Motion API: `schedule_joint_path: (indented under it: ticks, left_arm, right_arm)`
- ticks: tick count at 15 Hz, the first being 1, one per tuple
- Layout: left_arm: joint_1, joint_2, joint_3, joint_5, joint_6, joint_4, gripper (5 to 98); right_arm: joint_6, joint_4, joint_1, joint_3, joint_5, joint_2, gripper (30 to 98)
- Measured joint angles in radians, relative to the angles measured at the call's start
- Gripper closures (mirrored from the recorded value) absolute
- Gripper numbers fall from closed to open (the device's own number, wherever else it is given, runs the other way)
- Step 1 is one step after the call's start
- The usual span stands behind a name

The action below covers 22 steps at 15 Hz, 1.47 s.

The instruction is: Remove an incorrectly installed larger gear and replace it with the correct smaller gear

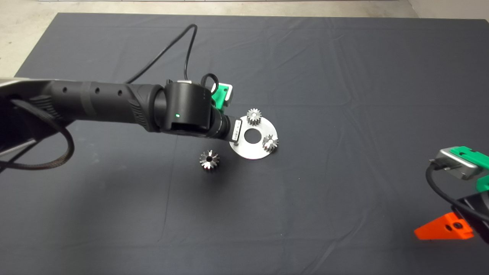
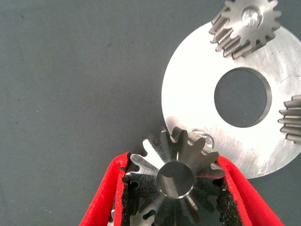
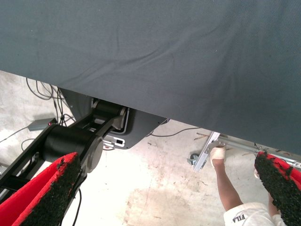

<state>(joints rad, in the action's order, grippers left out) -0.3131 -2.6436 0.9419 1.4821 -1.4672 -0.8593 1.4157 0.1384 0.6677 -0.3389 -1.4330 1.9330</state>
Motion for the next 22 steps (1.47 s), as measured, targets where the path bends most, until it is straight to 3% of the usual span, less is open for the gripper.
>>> schedule_joint_path:
  ticks: [10, 16, 22]
  left_arm:
    - [0.011, -0.034, 0.011, -0.005, 0.006, -0.023, 68.3]
    - [0.03, -0.06, 0.09, -0.006, 0.016, -0.028, 68.3]
    - [0.041, -0.057, 0.097, -0.005, 0.016, -0.054, 68.4]
  right_arm:
    - [0.0, 0.0, 0.0, 0.0, 0.0, -0.002, 30.8]
    - [0.0, 0.0, 0.0, 0.0, 0.0, -0.002, 30.8]
    - [0.0, 0.0, 0.0, 0.0, 0.0, -0.002, 30.8]
